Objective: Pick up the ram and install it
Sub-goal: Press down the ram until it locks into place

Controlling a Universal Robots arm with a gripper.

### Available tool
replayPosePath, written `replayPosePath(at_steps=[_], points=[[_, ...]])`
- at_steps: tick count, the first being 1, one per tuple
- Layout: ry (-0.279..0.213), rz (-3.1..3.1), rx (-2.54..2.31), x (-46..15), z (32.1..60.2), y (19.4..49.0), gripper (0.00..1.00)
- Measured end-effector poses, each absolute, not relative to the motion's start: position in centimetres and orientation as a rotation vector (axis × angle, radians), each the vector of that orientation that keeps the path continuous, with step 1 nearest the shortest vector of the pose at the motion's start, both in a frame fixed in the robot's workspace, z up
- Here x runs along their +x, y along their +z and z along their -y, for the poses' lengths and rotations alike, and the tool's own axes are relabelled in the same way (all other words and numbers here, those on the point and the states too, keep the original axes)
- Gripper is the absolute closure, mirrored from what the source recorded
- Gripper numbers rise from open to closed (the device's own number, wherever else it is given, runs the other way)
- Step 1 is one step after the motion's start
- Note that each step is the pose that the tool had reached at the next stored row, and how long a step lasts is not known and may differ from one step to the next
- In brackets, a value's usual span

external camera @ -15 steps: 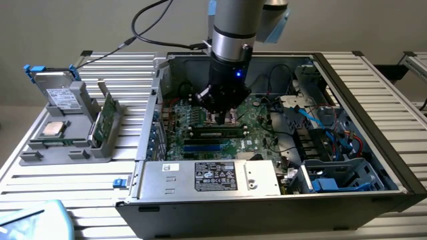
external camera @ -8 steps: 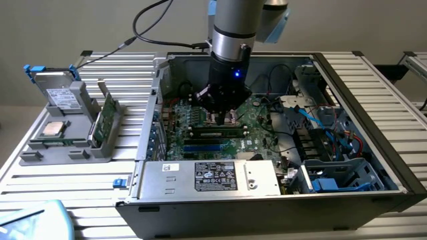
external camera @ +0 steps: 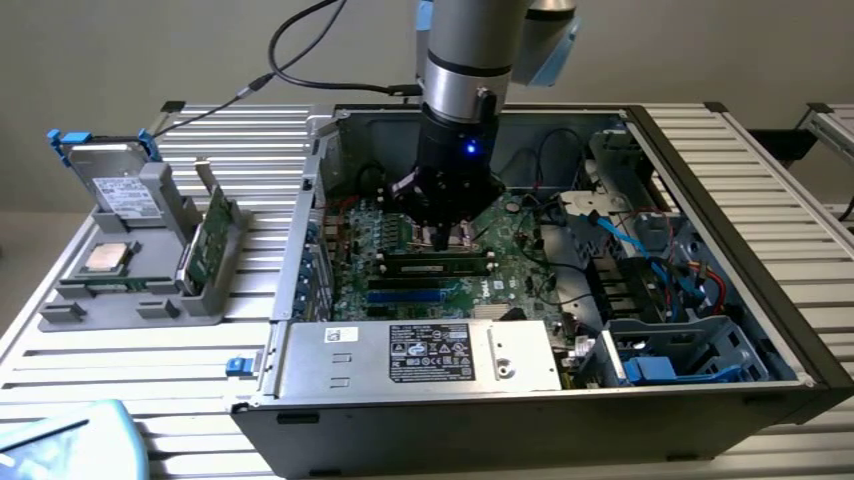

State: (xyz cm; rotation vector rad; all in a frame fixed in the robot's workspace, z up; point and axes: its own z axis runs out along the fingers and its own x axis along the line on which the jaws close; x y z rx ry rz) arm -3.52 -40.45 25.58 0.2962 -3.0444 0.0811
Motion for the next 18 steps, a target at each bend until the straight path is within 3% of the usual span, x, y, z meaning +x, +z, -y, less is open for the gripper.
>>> replayPosePath(at_steps=[18], points=[[0.097, 3.097, 0.025, -3.52, 40.46, 25.59, 0.89]])
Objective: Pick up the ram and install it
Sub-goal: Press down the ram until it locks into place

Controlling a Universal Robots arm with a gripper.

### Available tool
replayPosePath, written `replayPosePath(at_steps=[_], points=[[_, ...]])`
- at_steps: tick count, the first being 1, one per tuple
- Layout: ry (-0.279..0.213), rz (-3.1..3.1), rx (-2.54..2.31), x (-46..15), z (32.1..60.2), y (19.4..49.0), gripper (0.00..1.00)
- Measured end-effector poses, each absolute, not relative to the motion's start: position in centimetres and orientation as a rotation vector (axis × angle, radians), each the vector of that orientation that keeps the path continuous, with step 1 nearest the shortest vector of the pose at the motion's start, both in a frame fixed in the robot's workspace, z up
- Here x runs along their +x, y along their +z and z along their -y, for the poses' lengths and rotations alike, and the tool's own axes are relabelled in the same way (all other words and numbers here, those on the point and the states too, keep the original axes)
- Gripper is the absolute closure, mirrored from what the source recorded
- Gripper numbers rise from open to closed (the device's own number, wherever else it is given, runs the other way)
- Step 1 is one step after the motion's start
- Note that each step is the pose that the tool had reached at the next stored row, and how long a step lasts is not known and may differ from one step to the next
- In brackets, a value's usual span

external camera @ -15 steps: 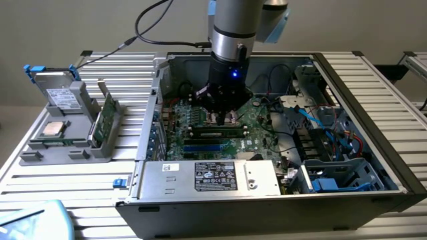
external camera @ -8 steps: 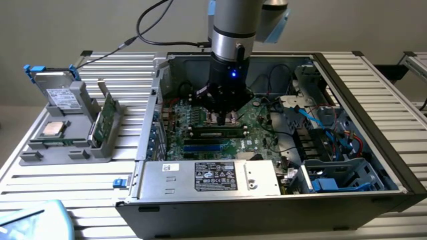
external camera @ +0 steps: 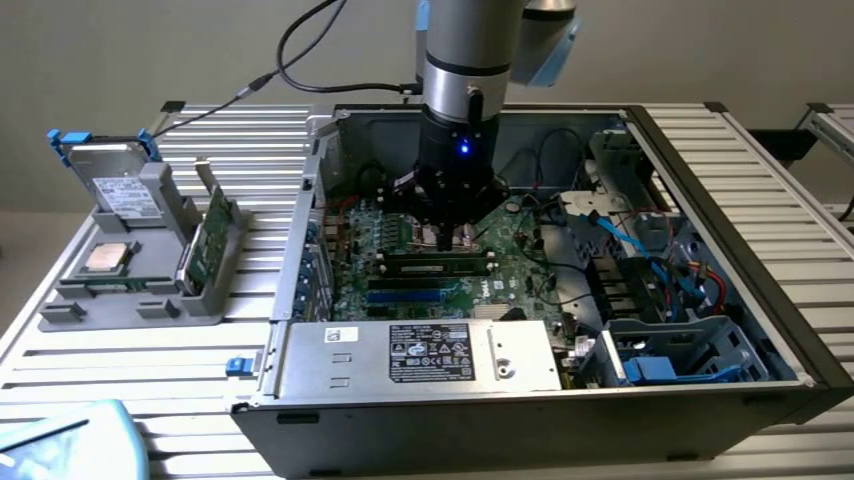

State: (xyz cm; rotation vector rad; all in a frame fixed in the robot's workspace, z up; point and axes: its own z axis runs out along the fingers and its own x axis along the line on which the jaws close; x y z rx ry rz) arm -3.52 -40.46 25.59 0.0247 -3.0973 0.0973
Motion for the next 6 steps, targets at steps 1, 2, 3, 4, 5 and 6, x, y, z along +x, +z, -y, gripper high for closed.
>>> replayPosePath(at_steps=[1, 2, 3, 4, 5, 6], points=[[0.097, 3.097, 0.025, -3.52, 40.45, 25.59, 0.89], [0.097, 3.097, 0.025, -3.52, 40.45, 25.59, 0.89], [0.097, 3.097, 0.024, -3.53, 40.45, 25.59, 0.89], [0.097, 3.097, 0.024, -3.53, 40.45, 25.59, 0.89], [0.097, 3.097, 0.024, -3.52, 40.45, 25.58, 0.89], [0.097, 3.097, 0.024, -3.53, 40.45, 25.58, 0.89]])
